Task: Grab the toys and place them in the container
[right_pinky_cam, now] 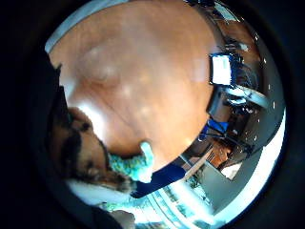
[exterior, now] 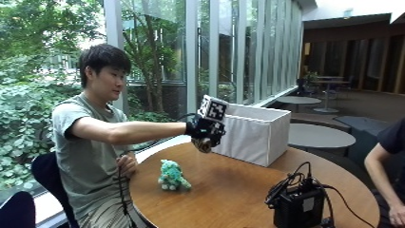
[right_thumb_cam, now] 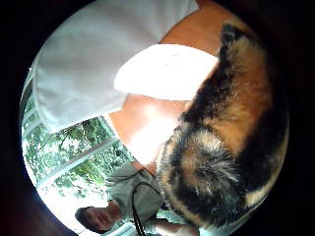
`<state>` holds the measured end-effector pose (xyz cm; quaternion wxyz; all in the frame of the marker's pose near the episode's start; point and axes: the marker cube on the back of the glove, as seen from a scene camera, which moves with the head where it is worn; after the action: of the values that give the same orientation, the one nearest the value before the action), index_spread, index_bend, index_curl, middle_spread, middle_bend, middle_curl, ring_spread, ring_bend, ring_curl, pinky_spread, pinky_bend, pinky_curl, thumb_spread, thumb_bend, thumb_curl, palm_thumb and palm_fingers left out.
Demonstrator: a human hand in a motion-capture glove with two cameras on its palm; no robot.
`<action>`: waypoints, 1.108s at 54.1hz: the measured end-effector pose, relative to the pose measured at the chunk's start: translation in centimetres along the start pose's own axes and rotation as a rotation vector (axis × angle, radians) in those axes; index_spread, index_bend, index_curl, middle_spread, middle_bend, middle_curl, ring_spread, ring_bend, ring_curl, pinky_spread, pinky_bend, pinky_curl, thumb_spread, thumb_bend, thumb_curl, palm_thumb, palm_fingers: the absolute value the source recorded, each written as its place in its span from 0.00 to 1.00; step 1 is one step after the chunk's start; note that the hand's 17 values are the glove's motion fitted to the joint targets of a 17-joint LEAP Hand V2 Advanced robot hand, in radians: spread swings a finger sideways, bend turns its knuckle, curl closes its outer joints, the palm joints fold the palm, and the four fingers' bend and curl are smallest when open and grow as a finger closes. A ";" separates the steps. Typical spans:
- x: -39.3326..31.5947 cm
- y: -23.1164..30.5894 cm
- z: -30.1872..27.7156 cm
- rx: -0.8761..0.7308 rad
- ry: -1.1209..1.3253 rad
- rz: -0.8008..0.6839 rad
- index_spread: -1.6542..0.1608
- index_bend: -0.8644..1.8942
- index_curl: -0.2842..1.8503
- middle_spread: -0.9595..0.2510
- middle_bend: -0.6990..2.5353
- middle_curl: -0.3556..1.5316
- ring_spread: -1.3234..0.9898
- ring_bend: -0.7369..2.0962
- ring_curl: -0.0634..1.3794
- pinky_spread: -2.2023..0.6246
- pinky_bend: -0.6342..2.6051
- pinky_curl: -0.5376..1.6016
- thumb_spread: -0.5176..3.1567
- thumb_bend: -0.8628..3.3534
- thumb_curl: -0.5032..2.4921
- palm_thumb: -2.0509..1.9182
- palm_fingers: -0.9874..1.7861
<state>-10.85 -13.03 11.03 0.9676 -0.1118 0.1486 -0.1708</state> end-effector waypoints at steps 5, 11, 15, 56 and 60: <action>1.2 1.4 -5.2 0.110 -0.104 0.084 0.69 0.64 0.52 0.55 0.53 0.60 0.35 0.62 0.51 0.66 0.38 0.48 0.38 0.26 0.45 0.70 0.69; -2.4 2.4 -11.4 0.234 -0.149 0.015 0.69 0.66 0.56 0.56 0.55 0.63 0.34 0.64 0.55 0.66 0.40 0.49 0.35 0.26 0.48 0.70 0.67; -2.2 3.3 -15.0 0.311 -0.149 0.018 0.69 0.67 0.58 0.56 0.56 0.64 0.34 0.65 0.57 0.66 0.42 0.51 0.33 0.25 0.49 0.70 0.65; -22.6 -11.3 -29.2 0.508 -0.215 -0.216 0.71 0.65 0.68 0.59 0.57 0.67 0.36 0.66 0.64 0.66 0.49 0.57 0.25 0.23 0.58 0.67 0.55; -27.2 -11.8 -30.5 0.509 -0.406 -0.447 0.71 0.60 0.67 0.57 0.55 0.66 0.37 0.65 0.63 0.66 0.50 0.57 0.27 0.23 0.57 0.67 0.49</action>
<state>-48.72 -19.01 -7.43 0.9130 0.0706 -0.1211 -0.3832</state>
